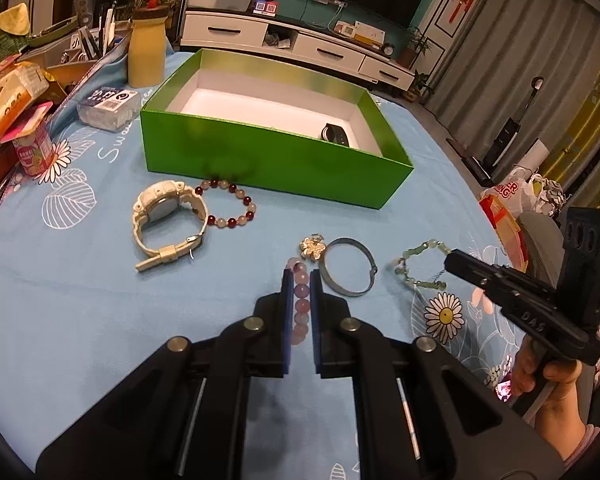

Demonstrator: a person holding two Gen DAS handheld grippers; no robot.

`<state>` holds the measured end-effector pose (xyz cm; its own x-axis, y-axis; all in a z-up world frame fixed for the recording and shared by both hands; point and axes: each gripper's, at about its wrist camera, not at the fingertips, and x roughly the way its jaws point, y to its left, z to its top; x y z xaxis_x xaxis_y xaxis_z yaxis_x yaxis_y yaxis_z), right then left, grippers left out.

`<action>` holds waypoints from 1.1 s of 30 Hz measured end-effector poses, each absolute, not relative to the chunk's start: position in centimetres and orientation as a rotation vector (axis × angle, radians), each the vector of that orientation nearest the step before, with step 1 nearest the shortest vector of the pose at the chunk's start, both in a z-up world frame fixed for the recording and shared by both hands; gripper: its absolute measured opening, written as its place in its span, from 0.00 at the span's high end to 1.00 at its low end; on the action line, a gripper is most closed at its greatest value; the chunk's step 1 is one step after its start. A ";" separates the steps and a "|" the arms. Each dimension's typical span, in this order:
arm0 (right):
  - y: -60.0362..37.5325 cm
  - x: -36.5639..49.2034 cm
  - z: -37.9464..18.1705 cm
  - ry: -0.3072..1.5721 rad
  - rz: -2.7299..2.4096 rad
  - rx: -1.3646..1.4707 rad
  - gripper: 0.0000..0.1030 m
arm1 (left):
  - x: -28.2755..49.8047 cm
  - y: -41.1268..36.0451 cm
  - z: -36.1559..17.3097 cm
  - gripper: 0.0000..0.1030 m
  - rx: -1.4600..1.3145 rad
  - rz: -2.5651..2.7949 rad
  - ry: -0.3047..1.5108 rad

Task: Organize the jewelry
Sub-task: 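Lift both held bracelets and carry them over the green box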

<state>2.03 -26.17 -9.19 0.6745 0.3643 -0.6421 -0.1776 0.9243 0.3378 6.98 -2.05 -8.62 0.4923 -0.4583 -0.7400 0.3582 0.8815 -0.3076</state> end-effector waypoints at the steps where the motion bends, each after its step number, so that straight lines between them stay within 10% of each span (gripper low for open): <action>1: -26.2 1.8 -8.8 0.764 0.314 0.265 0.98 | 6.9 -2.1 -8.4 0.93 -0.117 -0.497 0.929; 33: -25.9 0.9 -3.7 0.646 0.367 0.277 0.98 | 6.9 -1.8 -5.7 0.93 -0.112 -0.480 0.869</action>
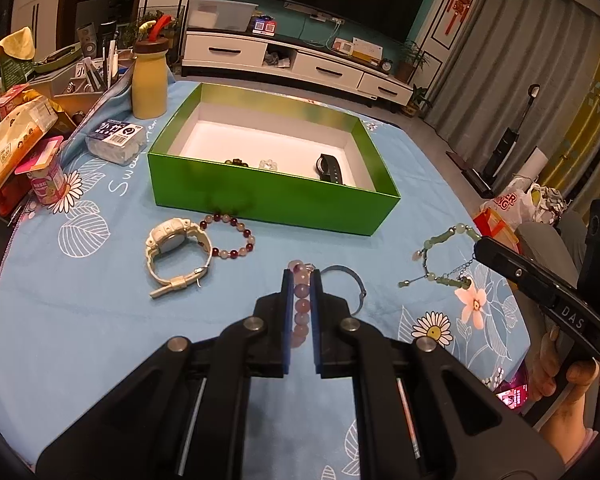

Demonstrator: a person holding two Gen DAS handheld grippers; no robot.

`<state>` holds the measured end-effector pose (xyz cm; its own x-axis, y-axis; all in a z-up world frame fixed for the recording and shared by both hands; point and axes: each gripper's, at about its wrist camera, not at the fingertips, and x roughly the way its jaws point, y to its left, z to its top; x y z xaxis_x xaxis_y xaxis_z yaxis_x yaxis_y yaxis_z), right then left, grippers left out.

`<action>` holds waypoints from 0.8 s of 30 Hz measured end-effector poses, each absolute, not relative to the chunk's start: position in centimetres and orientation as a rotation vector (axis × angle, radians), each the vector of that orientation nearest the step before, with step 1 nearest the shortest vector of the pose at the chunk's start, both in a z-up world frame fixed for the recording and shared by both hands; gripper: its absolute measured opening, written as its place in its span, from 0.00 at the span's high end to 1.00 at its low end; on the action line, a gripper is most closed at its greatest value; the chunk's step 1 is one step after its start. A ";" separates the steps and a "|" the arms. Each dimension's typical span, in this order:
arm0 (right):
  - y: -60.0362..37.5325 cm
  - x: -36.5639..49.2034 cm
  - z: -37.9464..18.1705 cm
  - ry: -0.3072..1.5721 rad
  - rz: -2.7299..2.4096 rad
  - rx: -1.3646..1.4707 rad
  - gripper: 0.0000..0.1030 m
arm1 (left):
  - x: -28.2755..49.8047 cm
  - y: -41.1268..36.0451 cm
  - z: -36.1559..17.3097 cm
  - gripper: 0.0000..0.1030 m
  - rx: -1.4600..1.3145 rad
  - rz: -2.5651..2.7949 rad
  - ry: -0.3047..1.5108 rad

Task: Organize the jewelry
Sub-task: 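Lift both held bracelets and carry them over the green box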

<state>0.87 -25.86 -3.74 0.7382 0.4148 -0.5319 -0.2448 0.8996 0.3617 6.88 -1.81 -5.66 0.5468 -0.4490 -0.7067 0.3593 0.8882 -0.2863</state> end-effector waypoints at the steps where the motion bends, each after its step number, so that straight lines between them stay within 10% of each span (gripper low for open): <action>1: -25.9 0.9 -3.7 0.644 0.368 0.277 0.98 | 7.0 -1.8 -5.7 0.93 -0.113 -0.479 0.870; 24: -25.2 2.4 -2.5 0.624 0.384 0.263 0.98 | 8.6 -1.7 -4.5 0.93 -0.102 -0.479 0.850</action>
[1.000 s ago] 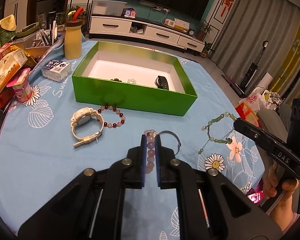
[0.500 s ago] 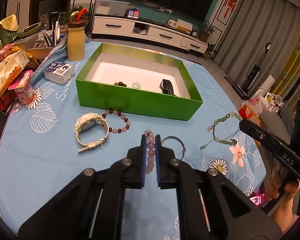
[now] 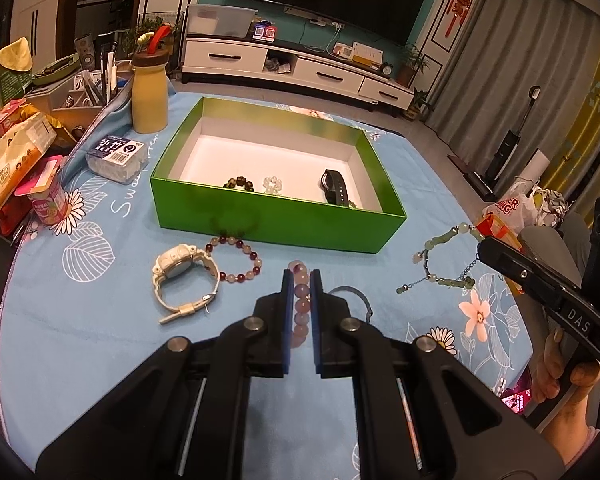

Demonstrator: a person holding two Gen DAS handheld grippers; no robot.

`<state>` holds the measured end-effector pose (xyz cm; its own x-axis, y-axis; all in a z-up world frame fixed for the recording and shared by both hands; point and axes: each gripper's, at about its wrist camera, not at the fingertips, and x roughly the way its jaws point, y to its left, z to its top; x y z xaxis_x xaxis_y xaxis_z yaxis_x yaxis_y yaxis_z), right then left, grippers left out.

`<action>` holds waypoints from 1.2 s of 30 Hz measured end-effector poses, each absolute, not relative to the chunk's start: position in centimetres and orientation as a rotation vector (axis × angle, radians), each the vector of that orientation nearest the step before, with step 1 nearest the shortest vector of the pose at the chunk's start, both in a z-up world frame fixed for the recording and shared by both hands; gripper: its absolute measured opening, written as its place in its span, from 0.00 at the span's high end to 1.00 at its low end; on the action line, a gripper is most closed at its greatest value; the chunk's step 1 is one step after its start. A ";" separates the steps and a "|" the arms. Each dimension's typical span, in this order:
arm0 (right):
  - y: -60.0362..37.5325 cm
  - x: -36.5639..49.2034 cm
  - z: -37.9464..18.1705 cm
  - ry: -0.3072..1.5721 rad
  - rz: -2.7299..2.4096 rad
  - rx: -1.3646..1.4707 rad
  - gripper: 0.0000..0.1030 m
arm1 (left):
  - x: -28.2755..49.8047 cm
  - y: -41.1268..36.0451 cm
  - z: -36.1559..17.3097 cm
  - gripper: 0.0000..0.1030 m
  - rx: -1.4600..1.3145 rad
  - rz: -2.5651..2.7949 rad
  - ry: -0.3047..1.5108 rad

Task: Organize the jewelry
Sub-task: 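Lift both held bracelets and carry them over the green box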

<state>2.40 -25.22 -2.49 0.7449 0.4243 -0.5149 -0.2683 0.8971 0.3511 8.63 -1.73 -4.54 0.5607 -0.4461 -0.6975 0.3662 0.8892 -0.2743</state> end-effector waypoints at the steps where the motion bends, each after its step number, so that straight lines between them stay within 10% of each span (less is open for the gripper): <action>1: -25.2 2.5 -2.4 0.623 0.385 0.263 0.98 | 8.7 -1.7 -4.5 0.93 -0.102 -0.480 0.849; 36: -24.9 8.1 -1.5 0.579 0.409 0.271 0.98 | 16.2 -3.2 -1.7 0.93 -0.104 -0.499 0.816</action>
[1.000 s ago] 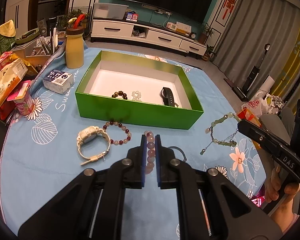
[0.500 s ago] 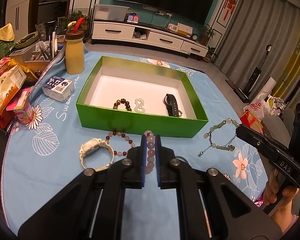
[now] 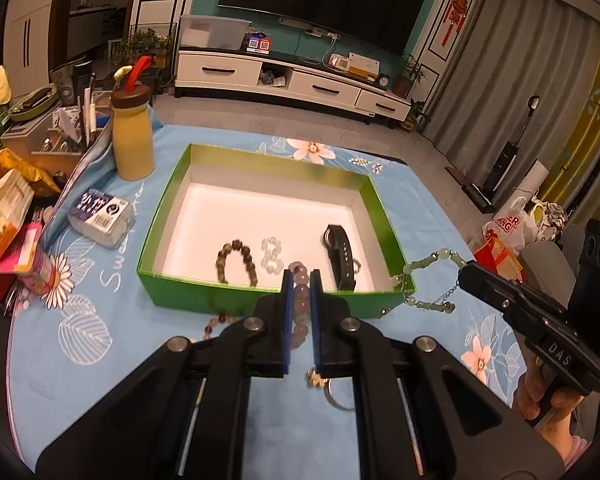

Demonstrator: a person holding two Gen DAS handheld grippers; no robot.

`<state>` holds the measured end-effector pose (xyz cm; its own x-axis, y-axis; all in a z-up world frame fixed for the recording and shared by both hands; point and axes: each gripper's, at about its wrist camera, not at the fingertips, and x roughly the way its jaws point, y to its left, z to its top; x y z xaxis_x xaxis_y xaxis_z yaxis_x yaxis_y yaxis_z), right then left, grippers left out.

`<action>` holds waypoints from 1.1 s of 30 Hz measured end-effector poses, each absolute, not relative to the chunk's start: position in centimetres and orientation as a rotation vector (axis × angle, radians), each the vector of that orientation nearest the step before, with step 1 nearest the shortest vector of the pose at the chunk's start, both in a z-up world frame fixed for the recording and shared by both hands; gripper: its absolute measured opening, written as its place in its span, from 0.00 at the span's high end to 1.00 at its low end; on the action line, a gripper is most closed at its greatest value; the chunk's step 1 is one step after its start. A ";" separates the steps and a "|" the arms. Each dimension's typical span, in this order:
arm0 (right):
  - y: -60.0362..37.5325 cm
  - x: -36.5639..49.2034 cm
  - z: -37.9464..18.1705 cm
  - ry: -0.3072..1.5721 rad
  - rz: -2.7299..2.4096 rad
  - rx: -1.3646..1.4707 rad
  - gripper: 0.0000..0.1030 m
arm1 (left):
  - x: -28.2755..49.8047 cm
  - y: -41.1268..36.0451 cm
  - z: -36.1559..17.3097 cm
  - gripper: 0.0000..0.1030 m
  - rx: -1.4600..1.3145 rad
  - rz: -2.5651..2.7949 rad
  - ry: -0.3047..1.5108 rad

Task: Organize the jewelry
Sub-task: 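Lift both held bracelets and carry them over the green box, then lower both bracelets into the green box and open both tools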

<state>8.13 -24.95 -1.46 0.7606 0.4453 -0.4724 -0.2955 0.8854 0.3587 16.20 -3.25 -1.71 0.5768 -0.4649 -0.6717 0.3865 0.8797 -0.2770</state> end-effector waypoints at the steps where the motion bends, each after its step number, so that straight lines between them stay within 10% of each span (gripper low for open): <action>1: -25.0 8.4 -1.4 0.576 0.409 0.273 0.98 | 16.7 -3.4 -1.5 0.93 -0.106 -0.501 0.815; 33: -24.6 20.1 -3.6 0.647 0.384 0.278 0.98 | 30.8 -6.9 -6.0 0.93 -0.149 -0.427 0.970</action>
<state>20.10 -24.57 -3.58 0.7319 0.4295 -0.5291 -0.2593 0.8935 0.3666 30.77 -6.88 -5.97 0.4897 -0.4158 -0.7664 0.2842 0.9071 -0.3106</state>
